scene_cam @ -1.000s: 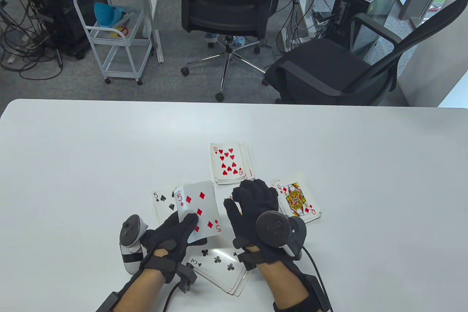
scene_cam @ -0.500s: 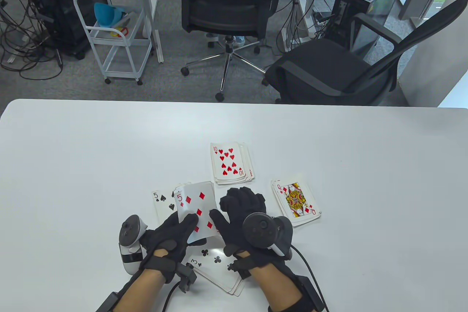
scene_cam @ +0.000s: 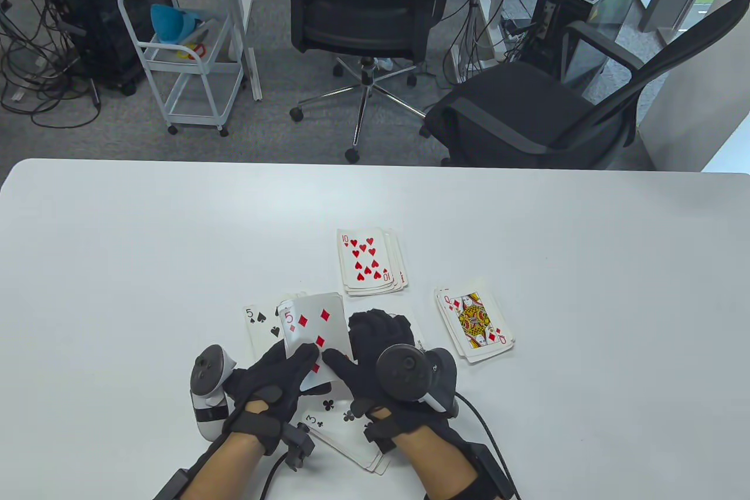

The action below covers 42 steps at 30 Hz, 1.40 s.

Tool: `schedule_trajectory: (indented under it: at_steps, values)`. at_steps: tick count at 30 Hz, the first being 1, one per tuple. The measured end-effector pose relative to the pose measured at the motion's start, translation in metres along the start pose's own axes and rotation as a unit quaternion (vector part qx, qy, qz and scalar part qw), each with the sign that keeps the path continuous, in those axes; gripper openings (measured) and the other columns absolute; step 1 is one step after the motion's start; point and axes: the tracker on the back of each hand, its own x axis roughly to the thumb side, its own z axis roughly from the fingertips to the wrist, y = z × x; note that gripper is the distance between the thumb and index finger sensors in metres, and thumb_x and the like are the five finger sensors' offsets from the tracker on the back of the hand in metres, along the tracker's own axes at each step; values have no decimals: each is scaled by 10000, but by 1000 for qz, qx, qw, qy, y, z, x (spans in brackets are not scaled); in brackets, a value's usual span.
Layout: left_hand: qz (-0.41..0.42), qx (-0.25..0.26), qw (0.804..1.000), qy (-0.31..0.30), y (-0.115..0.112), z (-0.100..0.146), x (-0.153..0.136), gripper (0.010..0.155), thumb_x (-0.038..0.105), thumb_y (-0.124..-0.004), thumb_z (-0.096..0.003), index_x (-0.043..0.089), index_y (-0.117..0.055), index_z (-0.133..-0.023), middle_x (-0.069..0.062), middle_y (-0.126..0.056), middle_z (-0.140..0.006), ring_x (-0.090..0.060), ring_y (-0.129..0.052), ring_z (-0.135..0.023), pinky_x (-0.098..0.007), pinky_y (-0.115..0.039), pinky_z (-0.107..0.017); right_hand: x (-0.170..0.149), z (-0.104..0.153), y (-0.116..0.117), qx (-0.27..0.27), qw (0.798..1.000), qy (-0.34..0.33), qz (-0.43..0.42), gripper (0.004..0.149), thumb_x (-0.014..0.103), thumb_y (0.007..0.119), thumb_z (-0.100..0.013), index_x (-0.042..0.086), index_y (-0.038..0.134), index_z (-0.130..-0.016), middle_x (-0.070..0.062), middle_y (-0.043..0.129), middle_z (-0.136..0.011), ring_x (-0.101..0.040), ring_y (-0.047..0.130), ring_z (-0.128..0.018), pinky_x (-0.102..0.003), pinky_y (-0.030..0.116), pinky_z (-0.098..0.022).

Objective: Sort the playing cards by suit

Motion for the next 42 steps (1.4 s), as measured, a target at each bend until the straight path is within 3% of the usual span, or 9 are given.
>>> schedule_trajectory:
  at_steps: [11, 18, 25, 32, 37, 42]
  values:
    - [18, -23, 1000, 8, -4, -1, -3, 499, 471, -790, -538, 232, -731, -973, -12, -907, -914, -276, -995, -755, -393, -933, -478, -5, 0, -9, -31, 1000, -1, 3, 379, 364, 773, -547, 47, 872, -730, -170, 796, -957, -464, 693, -947, -733, 421, -680]
    - [5, -21, 1000, 5, -5, -1, -3, 498, 464, -800, -535, 229, -737, -969, -11, -913, -909, -268, -1004, -747, -389, -937, -473, -16, -1, -17, -50, 999, 15, 11, 411, 400, 816, -537, 91, 838, -808, -171, 772, -970, -470, 675, -951, -730, 419, -679]
    - [1, -3, 1000, 7, -3, 1, -2, 486, 456, -793, -537, 224, -748, -961, -5, -930, -893, -261, -1015, -734, -384, -945, -462, -33, -3, -36, -83, 995, 56, 17, 393, 378, 824, -538, 92, 822, -808, -173, 763, -967, -473, 670, -951, -731, 418, -678]
    - [6, -4, 1000, 2, -3, 1, 0, 479, 456, -789, -538, 229, -752, -958, 1, -935, -889, -258, -1016, -734, -383, -945, -462, -80, 1, -77, -149, 978, 146, 25, 367, 345, 781, -555, 105, 823, -829, -180, 752, -978, -476, 655, -956, -730, 414, -677]
    - [9, -7, 1000, 1, -5, 1, 0, 479, 456, -789, -537, 229, -753, -958, 0, -936, -888, -264, -1017, -730, -384, -946, -460, -126, 8, -96, -134, 957, 252, 55, 361, 339, 780, -563, 117, 822, -844, -204, 709, -1007, -502, 598, -973, -742, 376, -672]
    - [11, -8, 1000, 0, -5, 1, 0, 479, 456, -789, -537, 229, -753, -958, 0, -936, -888, -263, -1017, -731, -383, -945, -463, -150, 9, -93, -91, 943, 313, 71, 358, 328, 792, -564, 110, 833, -845, -226, 674, -1025, -519, 556, -981, -748, 348, -666]
